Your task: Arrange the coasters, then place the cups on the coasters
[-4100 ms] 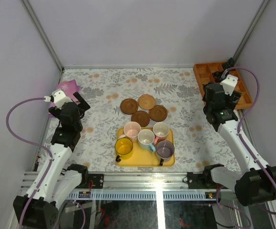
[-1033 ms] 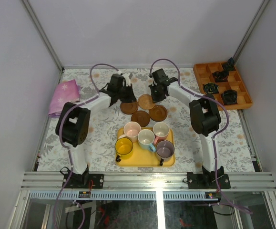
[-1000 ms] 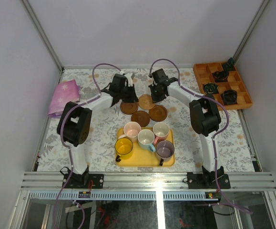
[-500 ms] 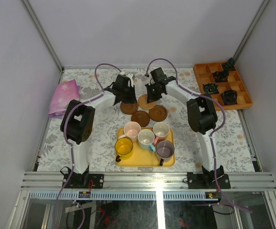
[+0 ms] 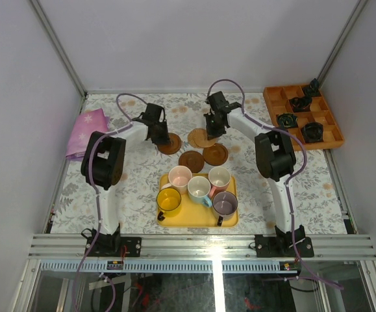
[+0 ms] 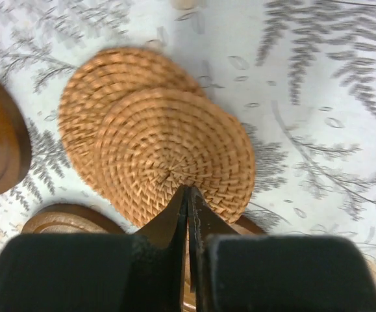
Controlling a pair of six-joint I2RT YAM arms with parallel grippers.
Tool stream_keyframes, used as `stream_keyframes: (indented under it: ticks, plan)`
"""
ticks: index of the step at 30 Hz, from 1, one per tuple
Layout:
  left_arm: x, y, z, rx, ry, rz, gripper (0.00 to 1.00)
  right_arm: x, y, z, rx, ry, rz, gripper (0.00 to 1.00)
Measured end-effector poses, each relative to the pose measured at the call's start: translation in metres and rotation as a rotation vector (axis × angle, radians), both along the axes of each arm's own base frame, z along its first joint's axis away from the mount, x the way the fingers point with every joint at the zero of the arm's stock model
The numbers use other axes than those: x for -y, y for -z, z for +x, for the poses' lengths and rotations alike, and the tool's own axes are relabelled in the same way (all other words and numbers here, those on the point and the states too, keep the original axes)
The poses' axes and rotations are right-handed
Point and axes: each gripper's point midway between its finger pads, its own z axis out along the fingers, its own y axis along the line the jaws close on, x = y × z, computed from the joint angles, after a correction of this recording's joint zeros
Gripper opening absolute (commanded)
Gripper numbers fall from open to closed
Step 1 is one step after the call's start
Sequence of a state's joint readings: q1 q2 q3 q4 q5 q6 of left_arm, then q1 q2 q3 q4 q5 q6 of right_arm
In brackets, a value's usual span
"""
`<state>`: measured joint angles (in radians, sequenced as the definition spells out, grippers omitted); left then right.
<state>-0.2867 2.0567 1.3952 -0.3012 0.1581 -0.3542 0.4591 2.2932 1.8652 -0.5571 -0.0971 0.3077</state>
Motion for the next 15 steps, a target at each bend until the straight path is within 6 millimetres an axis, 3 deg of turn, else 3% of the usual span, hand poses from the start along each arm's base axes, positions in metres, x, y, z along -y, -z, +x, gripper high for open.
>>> stream_keyframes:
  ticks: [4, 7, 11, 15]
  plan:
    - [-0.033, 0.001, 0.006, -0.006, -0.091, 0.016, 0.13, 0.028, 0.001, 0.013, -0.001, 0.099, -0.015, 0.0]
    - [-0.045, 0.001, 0.011, -0.004, -0.12, 0.027, 0.13, 0.064, 0.004, 0.026, 0.008, 0.191, -0.064, 0.0]
    - [-0.049, 0.002, 0.022, 0.002, -0.136, 0.049, 0.13, 0.103, 0.008, 0.033, 0.006, 0.28, -0.134, 0.0]
    - [-0.049, 0.0, 0.033, 0.014, -0.136, 0.061, 0.13, 0.112, 0.008, 0.034, 0.013, 0.293, -0.165, 0.0]
